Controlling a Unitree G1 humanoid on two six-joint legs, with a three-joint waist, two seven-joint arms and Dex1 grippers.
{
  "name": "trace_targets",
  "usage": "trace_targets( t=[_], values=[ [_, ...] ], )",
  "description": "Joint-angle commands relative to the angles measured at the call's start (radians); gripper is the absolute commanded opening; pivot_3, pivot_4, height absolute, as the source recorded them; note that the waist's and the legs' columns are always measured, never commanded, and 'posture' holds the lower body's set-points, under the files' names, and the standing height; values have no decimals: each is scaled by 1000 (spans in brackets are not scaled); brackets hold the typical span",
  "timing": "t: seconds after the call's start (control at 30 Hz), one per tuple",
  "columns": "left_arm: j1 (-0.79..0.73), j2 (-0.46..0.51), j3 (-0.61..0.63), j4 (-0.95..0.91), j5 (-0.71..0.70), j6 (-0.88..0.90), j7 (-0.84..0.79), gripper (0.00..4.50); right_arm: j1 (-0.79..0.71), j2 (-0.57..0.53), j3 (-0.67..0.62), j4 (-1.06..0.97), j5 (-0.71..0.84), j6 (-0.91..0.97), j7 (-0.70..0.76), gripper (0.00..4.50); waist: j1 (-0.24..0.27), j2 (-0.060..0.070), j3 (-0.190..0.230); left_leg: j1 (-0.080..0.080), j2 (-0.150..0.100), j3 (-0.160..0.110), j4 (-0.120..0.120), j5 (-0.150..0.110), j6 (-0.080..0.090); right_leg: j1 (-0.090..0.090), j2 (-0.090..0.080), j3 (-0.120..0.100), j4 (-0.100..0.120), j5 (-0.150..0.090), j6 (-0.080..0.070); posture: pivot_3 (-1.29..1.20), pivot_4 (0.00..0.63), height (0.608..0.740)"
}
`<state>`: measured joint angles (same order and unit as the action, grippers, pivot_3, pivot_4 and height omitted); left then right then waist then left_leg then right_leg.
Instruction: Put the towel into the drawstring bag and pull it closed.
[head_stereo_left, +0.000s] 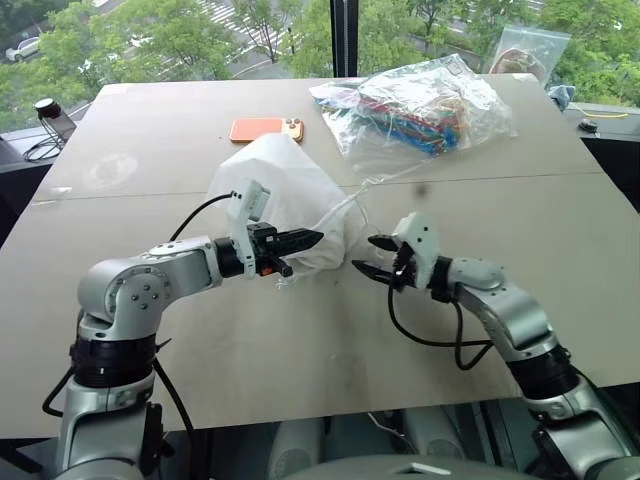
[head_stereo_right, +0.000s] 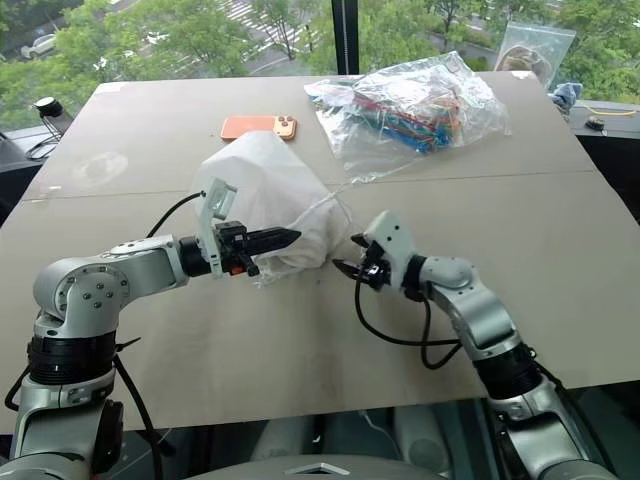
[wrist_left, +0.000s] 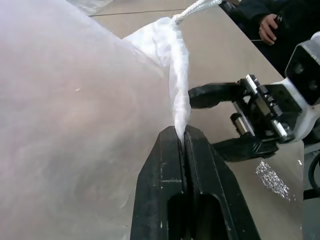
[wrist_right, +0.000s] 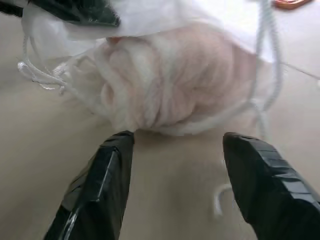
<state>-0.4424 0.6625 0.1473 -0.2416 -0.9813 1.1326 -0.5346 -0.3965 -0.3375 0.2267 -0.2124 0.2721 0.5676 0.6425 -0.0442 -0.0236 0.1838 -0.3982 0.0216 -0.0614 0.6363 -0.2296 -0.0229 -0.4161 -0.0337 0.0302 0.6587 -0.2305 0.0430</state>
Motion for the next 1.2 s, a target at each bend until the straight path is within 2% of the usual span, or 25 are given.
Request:
trace_targets(
  t=[0.03, 0.23, 0.3, 0.37, 0.47, 0.7, 0.97, 1.03, 1.13, 1.2],
  values=[
    [-19, 4, 13, -11, 6, -16, -25, 0, -61, 35, -31, 43, -32, -5, -74, 2762, 0, 0, 0, 0, 0, 0, 0, 0, 0, 0, 0, 0, 0, 0, 0, 0, 150, 734],
    [-23, 2, 13, -24, 18, -11, -31, 0, -140, 110, -4, 242, -124, -72, -155, 2762, 3, 0, 0, -1, 0, 1, 0, 0, 0, 0, 0, 0, -1, 0, 0, 0, 150, 734],
    [-19, 2, 15, -35, 18, -10, -30, 0, -152, 114, 0, 283, -158, -104, -169, 2224, 4, 0, 0, -1, 0, 1, 0, 0, 0, 0, -1, 0, -1, 0, 0, 0, 150, 734],
    [-17, 4, 20, -40, 16, -7, -28, 0, -152, 110, -4, 286, -166, -119, -158, 1488, 5, 0, 0, -1, -1, 1, 0, 0, 0, 0, -1, 0, -1, 0, 0, 0, 150, 734],
    [-12, 9, 28, -41, 20, -13, -28, 0, -134, 82, -21, 227, -161, -100, -137, 41, 4, 0, 0, -1, -1, 1, 0, 0, 0, 0, -1, 0, -1, 0, 0, 0, 150, 734],
    [-46, 5, 15, 7, 63, -46, -49, 0, -98, -9, -55, 41, -123, 5, -92, 41, 4, 0, 0, -1, -1, 0, 0, 0, 0, 0, -1, 0, -1, 0, 0, 0, 150, 734],
    [-145, -16, 12, 98, 129, -121, -90, 0, -133, -94, -70, -66, -209, 21, -138, 41, 5, 0, 0, -1, -1, 1, 1, 0, 0, 0, -1, 0, 0, 0, 0, 0, 150, 734],
    [-143, -16, 51, 111, 66, -84, -128, 0, -139, -98, -76, -109, -198, 56, -138, 41, 4, 0, 0, -1, -1, 1, 1, 0, 0, 0, -1, 0, -1, 0, 0, 0, 150, 734],
    [-77, 12, 122, 83, 24, -97, -178, 796, -137, -81, -68, -152, -184, 94, -144, 0, -2, 0, 0, -1, 0, 1, 0, 0, 0, 0, -1, 0, 0, 0, 0, 0, 150, 734],
    [11, 54, 171, 86, 52, -118, -189, 1672, -136, -67, -59, -168, -180, 109, -149, 0, -5, 0, 0, 0, 0, 1, 0, 0, 0, 0, -1, 1, 0, 0, 0, 0, 150, 734]
  ],
)
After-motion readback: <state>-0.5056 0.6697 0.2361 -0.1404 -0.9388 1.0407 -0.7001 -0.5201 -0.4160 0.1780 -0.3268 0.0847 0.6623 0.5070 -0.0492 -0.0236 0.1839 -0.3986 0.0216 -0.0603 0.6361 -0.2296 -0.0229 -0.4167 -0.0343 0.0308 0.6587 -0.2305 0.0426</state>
